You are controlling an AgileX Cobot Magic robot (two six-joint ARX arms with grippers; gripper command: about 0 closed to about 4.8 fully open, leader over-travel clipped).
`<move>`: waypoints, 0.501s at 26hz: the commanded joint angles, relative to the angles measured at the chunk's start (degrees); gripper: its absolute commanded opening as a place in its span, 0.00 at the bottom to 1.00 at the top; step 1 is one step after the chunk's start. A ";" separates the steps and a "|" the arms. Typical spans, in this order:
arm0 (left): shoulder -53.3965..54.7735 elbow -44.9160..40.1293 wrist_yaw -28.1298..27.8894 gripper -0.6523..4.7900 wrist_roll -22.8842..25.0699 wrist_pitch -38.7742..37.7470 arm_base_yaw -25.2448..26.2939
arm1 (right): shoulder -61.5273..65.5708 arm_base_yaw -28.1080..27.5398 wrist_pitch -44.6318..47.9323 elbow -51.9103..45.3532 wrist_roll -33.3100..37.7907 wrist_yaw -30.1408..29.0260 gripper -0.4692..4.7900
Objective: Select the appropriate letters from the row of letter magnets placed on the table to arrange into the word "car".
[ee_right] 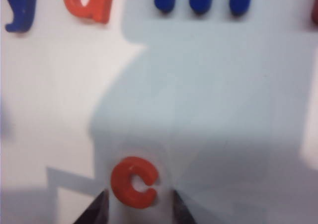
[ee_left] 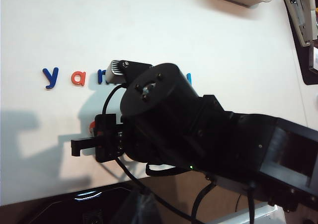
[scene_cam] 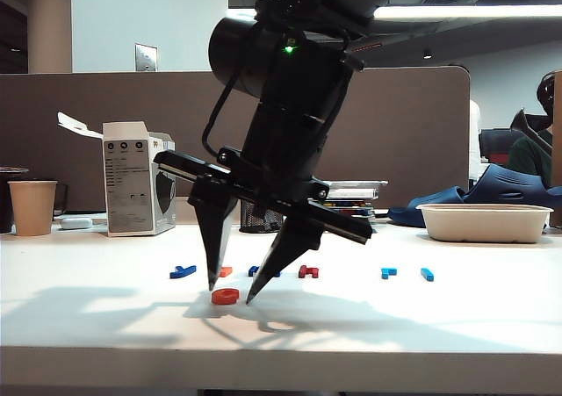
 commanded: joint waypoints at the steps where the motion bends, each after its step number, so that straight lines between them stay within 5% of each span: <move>1: -0.15 0.13 -0.17 0.11 0.04 0.37 0.02 | 1.40 0.07 -5.40 -1.18 0.39 1.03 0.40; 13: -0.13 0.13 -0.17 0.11 0.04 0.37 0.02 | 0.87 -1.25 -6.62 4.81 -3.08 0.98 0.45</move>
